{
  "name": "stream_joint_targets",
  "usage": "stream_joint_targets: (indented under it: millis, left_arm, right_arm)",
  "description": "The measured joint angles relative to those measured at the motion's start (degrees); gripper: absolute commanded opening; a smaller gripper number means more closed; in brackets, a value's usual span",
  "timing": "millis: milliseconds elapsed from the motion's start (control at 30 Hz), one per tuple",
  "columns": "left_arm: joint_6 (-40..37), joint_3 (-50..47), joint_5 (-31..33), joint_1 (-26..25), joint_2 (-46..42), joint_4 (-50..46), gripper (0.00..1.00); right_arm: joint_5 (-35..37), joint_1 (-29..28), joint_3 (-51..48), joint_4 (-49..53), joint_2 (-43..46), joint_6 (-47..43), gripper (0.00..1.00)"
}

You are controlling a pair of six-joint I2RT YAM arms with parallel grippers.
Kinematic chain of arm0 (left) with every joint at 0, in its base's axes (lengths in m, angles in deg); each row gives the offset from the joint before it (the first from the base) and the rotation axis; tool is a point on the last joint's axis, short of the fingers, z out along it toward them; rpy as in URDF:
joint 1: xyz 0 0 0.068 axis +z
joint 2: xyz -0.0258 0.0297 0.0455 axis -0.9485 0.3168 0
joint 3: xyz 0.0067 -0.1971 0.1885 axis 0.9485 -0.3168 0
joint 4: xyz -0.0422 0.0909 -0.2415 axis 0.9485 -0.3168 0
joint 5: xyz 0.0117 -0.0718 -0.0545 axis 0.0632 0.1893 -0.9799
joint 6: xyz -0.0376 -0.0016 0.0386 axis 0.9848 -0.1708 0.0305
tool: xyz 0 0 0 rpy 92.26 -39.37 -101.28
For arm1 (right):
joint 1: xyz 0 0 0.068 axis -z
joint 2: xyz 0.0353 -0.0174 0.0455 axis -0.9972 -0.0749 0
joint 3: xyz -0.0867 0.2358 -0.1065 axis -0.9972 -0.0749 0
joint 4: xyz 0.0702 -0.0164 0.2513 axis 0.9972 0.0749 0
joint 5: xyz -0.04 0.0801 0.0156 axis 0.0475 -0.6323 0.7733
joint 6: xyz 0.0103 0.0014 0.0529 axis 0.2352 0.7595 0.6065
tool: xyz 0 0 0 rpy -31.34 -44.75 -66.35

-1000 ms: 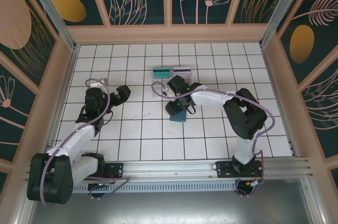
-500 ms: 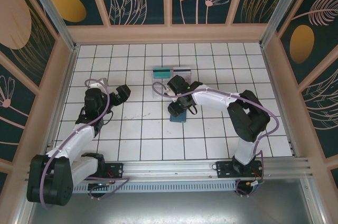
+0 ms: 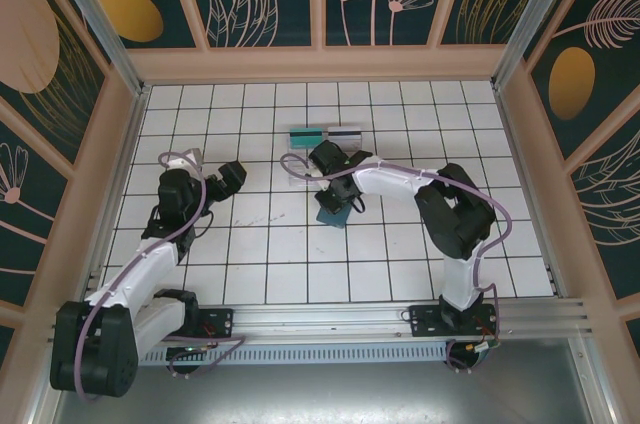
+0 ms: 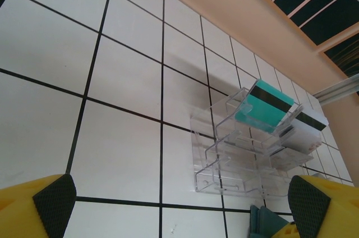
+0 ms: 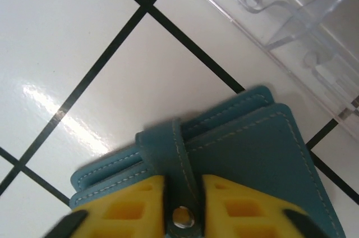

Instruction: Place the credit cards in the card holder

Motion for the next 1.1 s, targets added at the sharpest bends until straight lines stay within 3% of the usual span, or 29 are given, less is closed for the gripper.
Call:
stream_joint_targets:
  millis: [333,500,700,967,1100]
  left_arm:
    - [0.37,-1.49,-1.70,-0.68,-0.48,0.50,0.98]
    - [0.81,-1.46,-3.63,-2.62,-0.15,1.55,0.95]
    - [0.85,-1.46,-6.32,-4.46,0.79,1.99,0.93]
    - [0.87,-1.46,-8.96,-6.36,5.05,3.67,0.90]
    - [0.87,-1.44,-9.90,-6.69,5.73,5.03,0.87]
  right_arm:
    - [-5.49,2.43,-0.94,-0.37,3.96,7.78,0.10]
    - [-14.97,10.78,-2.58,-4.00,12.52,17.09,0.11]
    - [-23.67,21.40,-11.89,-7.93,23.85,26.08,0.11]
    - [-30.91,21.46,-18.47,-7.52,28.39,32.83,0.11]
    - [-32.46,18.51,-18.14,-6.78,29.05,36.13,0.11]
